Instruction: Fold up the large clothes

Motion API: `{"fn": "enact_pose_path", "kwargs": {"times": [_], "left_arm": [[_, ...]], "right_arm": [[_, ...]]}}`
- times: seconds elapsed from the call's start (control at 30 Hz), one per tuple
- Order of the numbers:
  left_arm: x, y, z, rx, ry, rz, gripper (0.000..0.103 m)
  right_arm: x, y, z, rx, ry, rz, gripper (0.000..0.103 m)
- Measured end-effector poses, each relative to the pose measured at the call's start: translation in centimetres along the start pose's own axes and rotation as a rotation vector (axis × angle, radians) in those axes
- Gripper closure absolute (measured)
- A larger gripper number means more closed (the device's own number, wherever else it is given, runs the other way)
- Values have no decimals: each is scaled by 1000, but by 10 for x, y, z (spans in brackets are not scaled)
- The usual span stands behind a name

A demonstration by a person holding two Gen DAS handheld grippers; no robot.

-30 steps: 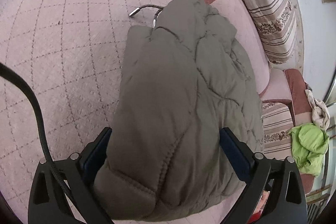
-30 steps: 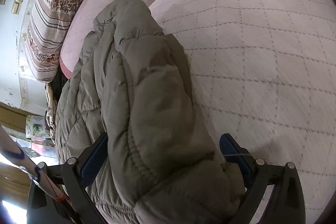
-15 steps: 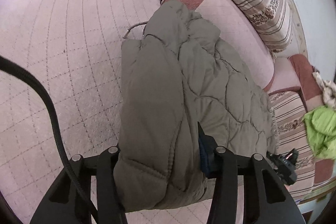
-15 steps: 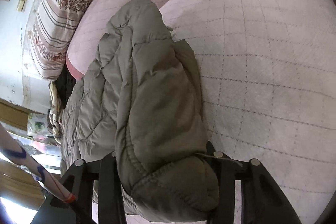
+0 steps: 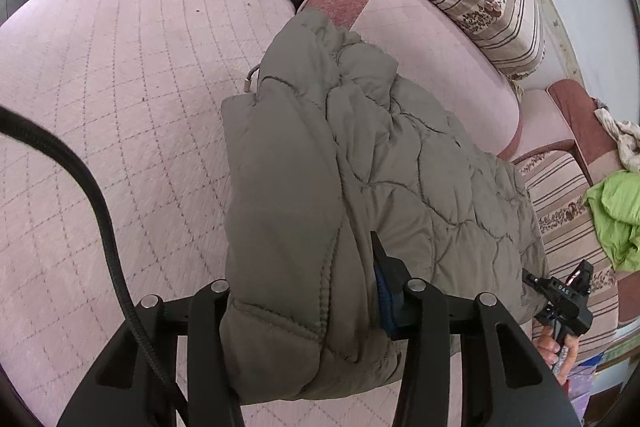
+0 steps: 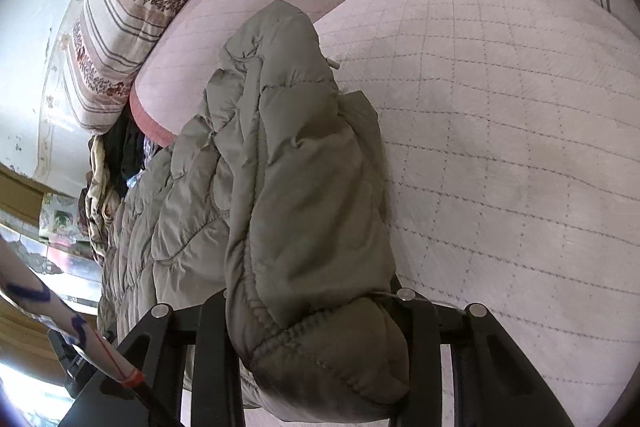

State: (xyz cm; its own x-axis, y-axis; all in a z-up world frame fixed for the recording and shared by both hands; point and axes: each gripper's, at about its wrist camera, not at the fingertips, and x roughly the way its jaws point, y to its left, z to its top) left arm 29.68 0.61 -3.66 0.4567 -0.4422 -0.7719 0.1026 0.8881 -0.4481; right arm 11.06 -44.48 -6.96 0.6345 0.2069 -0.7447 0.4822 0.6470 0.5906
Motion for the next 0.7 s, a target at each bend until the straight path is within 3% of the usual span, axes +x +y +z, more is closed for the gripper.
{"fn": "enact_pose_path", "kwargs": {"times": [0.23, 0.3, 0.37, 0.4, 0.47, 0.53, 0.63, 0.7], "left_arm": [[-5, 5, -15, 10, 20, 9, 59], [-6, 5, -19, 25, 31, 17, 57], [-5, 8, -21, 34, 54, 21, 53], [-6, 12, -20, 29, 70, 7, 51], [-7, 25, -15, -17, 110, -59, 50], [-12, 36, -11, -53, 101, -82, 48], [-28, 42, 2, -37, 5, -1, 46], [-31, 40, 9, -10, -35, 29, 39]], "right_arm": [[-6, -9, -18, -2, 9, -1, 63], [-7, -10, -20, -12, 2, -14, 56], [-10, -13, -22, -2, -16, -41, 37], [-13, -15, -22, 9, -31, -52, 34], [-23, -17, -22, 15, -64, -68, 18], [-36, -19, -18, 3, -111, -80, 10], [-45, -18, -2, -20, -140, -94, 8], [-37, -17, 15, -41, -126, -113, 8]]}}
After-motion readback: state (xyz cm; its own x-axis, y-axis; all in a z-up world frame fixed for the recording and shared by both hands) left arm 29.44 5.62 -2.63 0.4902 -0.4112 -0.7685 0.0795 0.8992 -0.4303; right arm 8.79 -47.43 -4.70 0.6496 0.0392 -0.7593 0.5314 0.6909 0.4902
